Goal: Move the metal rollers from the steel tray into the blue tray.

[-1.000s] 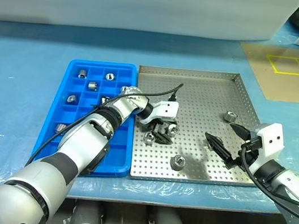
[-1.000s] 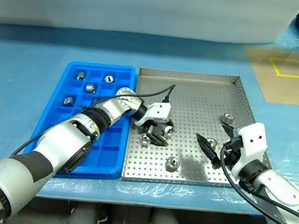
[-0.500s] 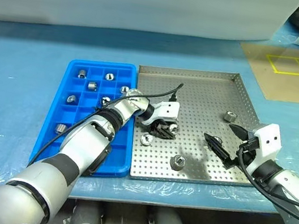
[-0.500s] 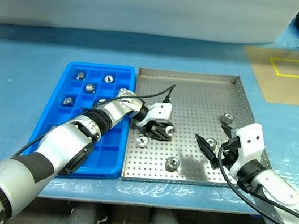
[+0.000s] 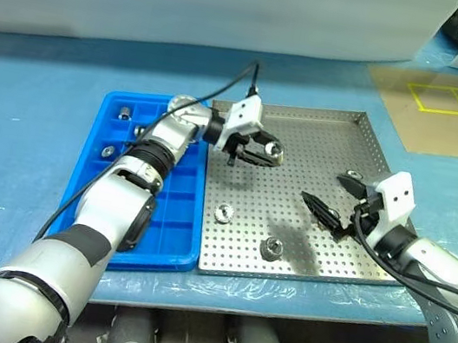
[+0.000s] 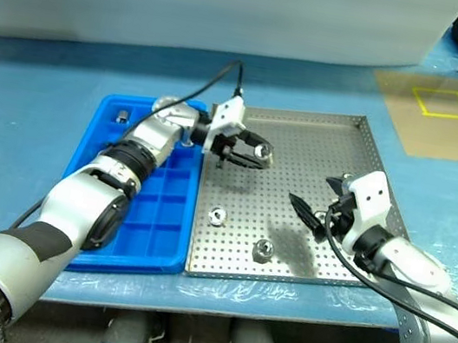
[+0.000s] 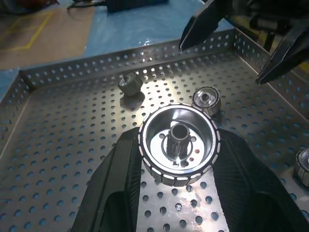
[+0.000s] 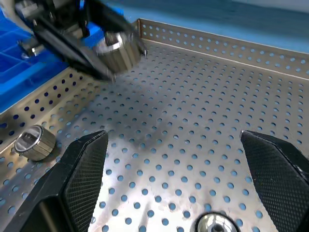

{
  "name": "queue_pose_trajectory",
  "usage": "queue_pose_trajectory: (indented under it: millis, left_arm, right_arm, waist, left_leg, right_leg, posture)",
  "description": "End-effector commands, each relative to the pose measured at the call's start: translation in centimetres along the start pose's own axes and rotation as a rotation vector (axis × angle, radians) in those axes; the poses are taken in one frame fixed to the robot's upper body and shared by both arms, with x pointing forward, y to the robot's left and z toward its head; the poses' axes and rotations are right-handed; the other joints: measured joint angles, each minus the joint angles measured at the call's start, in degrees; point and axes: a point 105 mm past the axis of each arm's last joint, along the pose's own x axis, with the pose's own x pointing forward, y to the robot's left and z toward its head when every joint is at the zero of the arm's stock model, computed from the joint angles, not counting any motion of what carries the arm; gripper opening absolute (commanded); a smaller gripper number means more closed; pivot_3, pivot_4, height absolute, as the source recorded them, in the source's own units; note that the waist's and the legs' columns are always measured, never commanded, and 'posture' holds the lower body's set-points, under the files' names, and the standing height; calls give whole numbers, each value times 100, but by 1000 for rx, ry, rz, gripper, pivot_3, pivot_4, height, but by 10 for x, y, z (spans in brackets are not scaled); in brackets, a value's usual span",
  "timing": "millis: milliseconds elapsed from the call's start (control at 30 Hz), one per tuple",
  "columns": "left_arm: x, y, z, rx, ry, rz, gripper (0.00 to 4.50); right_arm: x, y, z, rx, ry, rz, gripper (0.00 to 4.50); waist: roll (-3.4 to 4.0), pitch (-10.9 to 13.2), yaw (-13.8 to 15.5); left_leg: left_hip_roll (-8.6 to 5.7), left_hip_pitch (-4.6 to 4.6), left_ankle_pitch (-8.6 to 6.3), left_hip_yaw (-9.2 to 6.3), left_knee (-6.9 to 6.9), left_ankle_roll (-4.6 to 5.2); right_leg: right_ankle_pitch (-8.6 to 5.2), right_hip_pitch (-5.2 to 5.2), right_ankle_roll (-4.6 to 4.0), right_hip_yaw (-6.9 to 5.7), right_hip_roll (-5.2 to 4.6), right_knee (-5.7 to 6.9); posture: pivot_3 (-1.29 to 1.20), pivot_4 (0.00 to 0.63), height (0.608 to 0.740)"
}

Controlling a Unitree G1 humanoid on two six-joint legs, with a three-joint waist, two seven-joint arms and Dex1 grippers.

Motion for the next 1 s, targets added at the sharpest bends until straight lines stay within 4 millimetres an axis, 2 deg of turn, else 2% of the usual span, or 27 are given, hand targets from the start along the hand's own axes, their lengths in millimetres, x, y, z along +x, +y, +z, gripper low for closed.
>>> queue_pose_trajectory:
  millis: [33, 167, 333, 500, 633, 733, 800, 900, 1000]
  left_arm:
    - [-26, -4, 5, 47, -3, -2, 1736]
    - [-65, -19, 7, 72, 46, 28, 1736]
    - [-111, -32, 14, 47, 101, 198, 1736]
    - [-146, -55, 2, -39, 181, 360, 1736]
    - [-162, -76, -8, -115, 213, 452, 1736]
    - [-171, -82, -19, -169, 225, 530, 1736]
    - [-178, -83, -33, -197, 253, 576, 1736]
    - [-188, -70, -51, -188, 265, 694, 1736]
    - [-185, -65, -61, -199, 256, 710, 1736]
  right_arm:
    - [14, 4, 16, -46, -58, 67, 4500]
    - [39, 12, 28, -67, -91, 187, 4500]
    - [69, 22, 32, -84, -102, 328, 4500]
    - [96, 35, 41, -107, -125, 462, 4500]
    - [111, 50, 52, -109, -158, 572, 4500]
    - [112, 69, 55, -93, -165, 694, 4500]
    - [114, 78, 52, -105, -155, 737, 4500]
    - [119, 83, 53, -114, -155, 758, 4500]
    - [120, 86, 52, -118, -155, 767, 4500]
  waist:
    - [1, 0, 6]
    - [2, 2, 81]
    - [5, 5, 386]
    - [8, 6, 722]
    - [7, 7, 938]
    - [6, 7, 1063]
    - [6, 7, 1141]
    - [5, 7, 1206]
    - [4, 6, 1254]
  left_leg:
    - [1, 2, 0, 1, -2, 0]
    - [11, 2, 3, 4, -11, -4]
    - [19, -4, 13, 4, -15, -20]
    - [20, 8, 17, 7, -30, -64]
    - [25, 7, 32, 7, -39, -90]
    - [28, 8, 38, 4, -42, -100]
    - [30, 9, 41, 0, -43, -107]
    - [28, 10, 45, -3, -42, -112]
    - [28, 9, 50, -10, -43, -121]
  right_leg:
    - [0, 0, 0, 0, 0, 0]
    - [1, -9, -2, -5, 5, 8]
    - [-3, -27, -9, -11, 7, 30]
    - [-10, -33, -20, -12, 6, 51]
    - [-12, -48, -24, -15, 7, 70]
    - [-16, -53, -29, -19, 8, 84]
    - [-16, -52, -30, -22, 10, 88]
    - [-16, -51, -29, -21, 9, 91]
    - [-15, -52, -29, -21, 10, 93]
  posture:
    - [-442, 150, 740]
    - [-288, 150, 740]
    - [-120, 150, 740]
    - [26, 150, 740]
    - [115, 150, 740]
    - [157, 150, 740]
    - [180, 150, 740]
    - [181, 150, 740]
    - [170, 150, 740]
